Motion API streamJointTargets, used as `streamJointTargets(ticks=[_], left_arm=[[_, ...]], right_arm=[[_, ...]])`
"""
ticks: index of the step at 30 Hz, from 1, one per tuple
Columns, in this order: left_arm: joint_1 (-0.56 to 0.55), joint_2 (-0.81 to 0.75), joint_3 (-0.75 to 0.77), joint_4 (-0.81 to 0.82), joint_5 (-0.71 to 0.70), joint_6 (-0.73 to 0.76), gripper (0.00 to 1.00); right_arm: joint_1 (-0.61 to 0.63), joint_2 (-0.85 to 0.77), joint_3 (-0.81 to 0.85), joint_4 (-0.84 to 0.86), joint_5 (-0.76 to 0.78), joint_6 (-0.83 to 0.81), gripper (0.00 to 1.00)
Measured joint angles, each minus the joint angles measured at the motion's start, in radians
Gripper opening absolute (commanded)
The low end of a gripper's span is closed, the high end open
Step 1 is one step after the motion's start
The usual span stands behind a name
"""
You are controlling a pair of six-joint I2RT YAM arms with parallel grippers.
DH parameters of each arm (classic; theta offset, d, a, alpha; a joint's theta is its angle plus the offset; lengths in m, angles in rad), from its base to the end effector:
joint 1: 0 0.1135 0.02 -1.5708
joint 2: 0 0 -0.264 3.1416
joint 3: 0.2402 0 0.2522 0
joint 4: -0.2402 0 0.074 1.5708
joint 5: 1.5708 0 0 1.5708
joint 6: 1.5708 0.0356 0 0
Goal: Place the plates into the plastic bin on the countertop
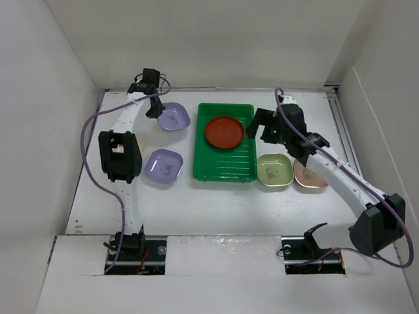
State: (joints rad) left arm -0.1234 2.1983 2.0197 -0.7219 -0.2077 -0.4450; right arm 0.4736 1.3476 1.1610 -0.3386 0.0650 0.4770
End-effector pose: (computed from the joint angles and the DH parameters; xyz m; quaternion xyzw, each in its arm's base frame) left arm 0.4915 -0.0536 0.2574 -0.1840 0.9217 0.0022 0.3415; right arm 0.2753 0.1385 0.3295 0.0177 0.8659 0.2033 0.4566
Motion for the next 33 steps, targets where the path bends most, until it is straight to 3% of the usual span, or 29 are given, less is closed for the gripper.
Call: streamJointTargets(ticks=[5, 10, 15, 27, 28, 29, 30, 32, 33], left_arm=[[-0.031, -0.256, -0.093, 0.017, 0.027, -0.014, 0.0], [-0.224, -0.337, -0.023, 0.06, 0.026, -0.02, 0.0], [-0.37, -0.264, -0.032, 0.105, 0.109, -0.051, 0.0], [-0.378, 0.067, 0.026, 0.131, 0.165, -0.062, 0.0], [-0.378, 0.071, 0.027, 0.129, 0.167, -0.062, 0.04], [-0.378, 0.071, 0.027, 0.129, 0.169, -0.062, 0.15], [-0.378, 0.071, 0.03, 0.13, 0.172, -0.061, 0.41], [-0.378, 0.069, 0.034, 0.144, 0.176, -0.058, 0.64], [-0.378, 0.068, 0.034, 0.15, 0.174, -0.063, 0.7]], right_arm=[[-0.1, -0.156, -0.135, 0.0, 0.067, 0.087, 0.99], [-0.14, -0.301, -0.245, -0.024, 0.093, 0.137, 0.99], [-0.131, -0.444, -0.328, -0.092, 0.097, 0.171, 0.99], [-0.093, -0.755, -0.489, -0.246, 0.1, 0.28, 0.99], [-0.087, -0.762, -0.489, -0.253, 0.102, 0.284, 0.99], [-0.078, -0.768, -0.489, -0.257, 0.109, 0.291, 0.99], [-0.069, -0.767, -0.489, -0.26, 0.117, 0.298, 0.99], [-0.059, -0.743, -0.489, -0.264, 0.134, 0.314, 0.99], [-0.054, -0.719, -0.489, -0.266, 0.147, 0.323, 0.99]])
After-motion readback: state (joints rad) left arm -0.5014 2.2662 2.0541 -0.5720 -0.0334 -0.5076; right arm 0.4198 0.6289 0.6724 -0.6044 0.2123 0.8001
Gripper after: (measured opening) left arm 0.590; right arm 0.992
